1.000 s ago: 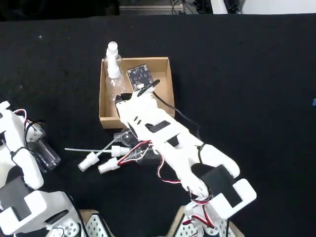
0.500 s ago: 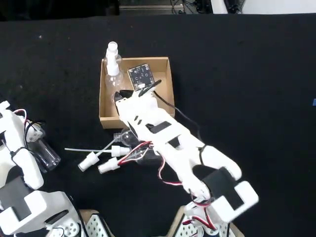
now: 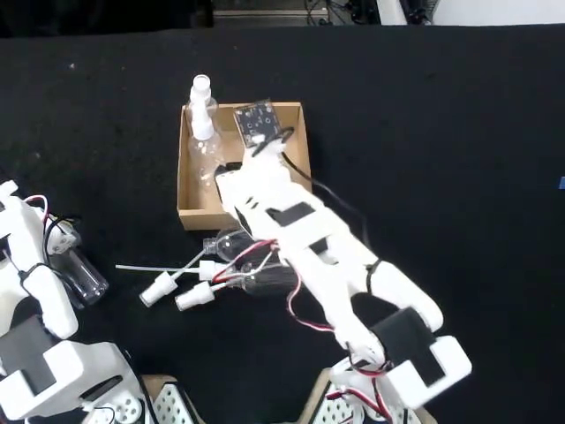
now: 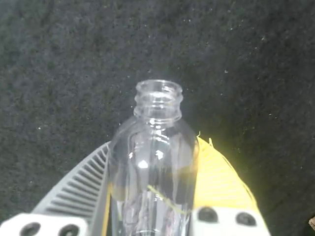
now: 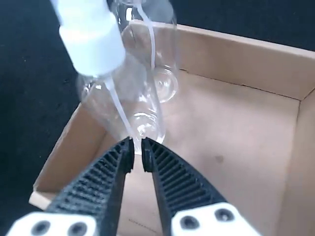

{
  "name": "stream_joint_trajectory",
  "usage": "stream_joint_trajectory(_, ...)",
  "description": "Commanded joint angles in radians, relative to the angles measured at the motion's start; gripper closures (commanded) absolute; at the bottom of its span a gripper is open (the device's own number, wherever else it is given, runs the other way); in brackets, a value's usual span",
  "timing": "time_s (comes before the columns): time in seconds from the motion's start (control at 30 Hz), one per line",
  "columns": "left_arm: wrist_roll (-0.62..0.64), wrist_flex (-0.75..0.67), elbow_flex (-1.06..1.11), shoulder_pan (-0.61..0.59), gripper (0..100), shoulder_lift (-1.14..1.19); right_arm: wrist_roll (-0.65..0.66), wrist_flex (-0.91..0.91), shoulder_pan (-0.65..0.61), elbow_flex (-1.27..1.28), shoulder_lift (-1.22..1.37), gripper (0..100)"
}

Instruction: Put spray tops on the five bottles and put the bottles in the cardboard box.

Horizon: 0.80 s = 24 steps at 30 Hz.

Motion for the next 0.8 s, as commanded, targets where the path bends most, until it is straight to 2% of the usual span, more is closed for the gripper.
stream_joint_trajectory(0.0,0.009,-0.012,-0.013,0.007,97,-0.055,0.003,0.006,0.02,-0.085,0.028,98.7)
stream_joint_trajectory(0.77,0.009,-0.012,-0.015,0.008,97,-0.055,0.009,-0.258,-0.035,-0.096,0.22,98.7)
